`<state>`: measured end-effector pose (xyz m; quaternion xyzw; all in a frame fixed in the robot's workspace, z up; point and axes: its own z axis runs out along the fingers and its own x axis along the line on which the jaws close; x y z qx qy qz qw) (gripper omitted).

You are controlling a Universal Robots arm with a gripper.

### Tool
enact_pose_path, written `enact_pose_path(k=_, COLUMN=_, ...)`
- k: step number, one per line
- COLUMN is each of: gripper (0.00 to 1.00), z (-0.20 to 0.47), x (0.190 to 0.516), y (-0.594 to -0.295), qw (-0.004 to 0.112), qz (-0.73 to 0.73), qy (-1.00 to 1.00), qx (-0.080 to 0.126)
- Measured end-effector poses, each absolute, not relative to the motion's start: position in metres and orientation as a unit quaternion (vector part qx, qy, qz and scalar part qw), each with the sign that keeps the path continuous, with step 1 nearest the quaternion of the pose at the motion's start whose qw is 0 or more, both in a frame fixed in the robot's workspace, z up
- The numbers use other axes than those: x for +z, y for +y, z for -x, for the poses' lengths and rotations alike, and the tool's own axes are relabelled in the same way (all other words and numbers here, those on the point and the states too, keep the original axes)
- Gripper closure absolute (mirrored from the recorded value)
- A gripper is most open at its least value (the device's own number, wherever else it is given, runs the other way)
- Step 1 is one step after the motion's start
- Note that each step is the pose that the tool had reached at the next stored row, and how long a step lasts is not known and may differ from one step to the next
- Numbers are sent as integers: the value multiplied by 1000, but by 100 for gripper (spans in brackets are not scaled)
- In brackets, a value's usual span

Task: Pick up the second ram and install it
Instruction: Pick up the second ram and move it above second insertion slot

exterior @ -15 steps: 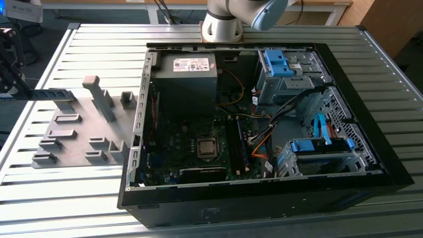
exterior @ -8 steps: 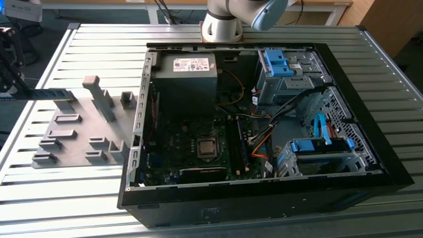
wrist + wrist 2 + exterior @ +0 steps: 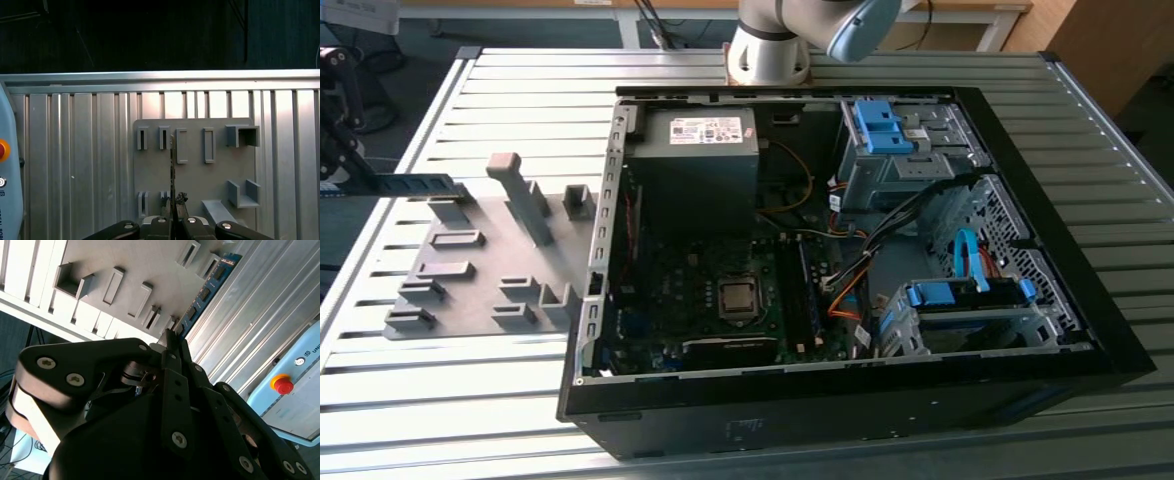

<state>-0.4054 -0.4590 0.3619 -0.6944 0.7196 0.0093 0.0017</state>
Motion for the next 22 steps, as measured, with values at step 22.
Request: enact_pose_path(k=22, gripper=86, z=405, x=372, y=-459, qw=2, qz=694, qy=720, qx=9)
